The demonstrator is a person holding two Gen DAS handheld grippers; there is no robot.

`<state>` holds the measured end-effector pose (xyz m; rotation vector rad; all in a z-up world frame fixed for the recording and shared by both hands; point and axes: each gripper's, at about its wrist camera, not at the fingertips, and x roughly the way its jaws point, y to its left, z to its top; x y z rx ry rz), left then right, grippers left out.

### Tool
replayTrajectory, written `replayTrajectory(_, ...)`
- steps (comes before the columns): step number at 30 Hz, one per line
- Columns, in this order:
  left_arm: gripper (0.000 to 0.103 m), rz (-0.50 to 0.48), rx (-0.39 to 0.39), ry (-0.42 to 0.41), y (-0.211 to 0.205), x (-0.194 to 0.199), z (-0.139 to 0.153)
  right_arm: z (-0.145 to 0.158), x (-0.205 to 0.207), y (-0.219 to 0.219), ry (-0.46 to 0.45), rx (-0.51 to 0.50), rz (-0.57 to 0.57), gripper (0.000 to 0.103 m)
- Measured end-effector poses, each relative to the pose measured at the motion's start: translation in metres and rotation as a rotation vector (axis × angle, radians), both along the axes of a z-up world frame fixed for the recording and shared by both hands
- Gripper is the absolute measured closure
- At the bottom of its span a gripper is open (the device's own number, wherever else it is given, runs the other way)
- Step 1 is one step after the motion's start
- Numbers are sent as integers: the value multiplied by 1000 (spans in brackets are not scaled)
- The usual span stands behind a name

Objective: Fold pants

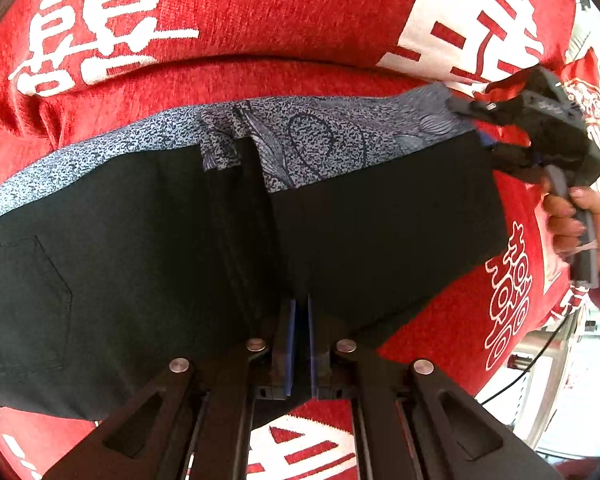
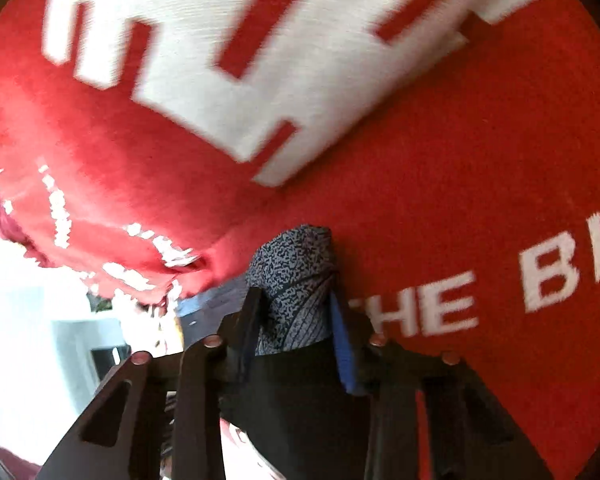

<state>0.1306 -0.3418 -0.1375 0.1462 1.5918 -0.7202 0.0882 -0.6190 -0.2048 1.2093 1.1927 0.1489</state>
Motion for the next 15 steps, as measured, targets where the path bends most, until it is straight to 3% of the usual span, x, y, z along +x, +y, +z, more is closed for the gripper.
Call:
replayTrajectory(2,96,0,1,-1,0,0,-1,9,2,3,-18,16,18,70)
replayTrajectory(4,96,1,5,-5,-1,0,-1,12,7,8,-7,-37,57,70)
replayTrajectory(8,96,-6,20,-43,-6,-3,2,0,22,29,116,-345,199,68)
replayTrajectory(10,96,3,38,-60,-8,-4,4,12,28,46,119,-508,233,52)
replayTrajectory(11,96,9,43,-66,-7,-5,5,20,29,56,127,-590,253,50)
replayTrajectory(15,96,28,69,-116,-5,-6,18,51,22,81,91,-688,278,50)
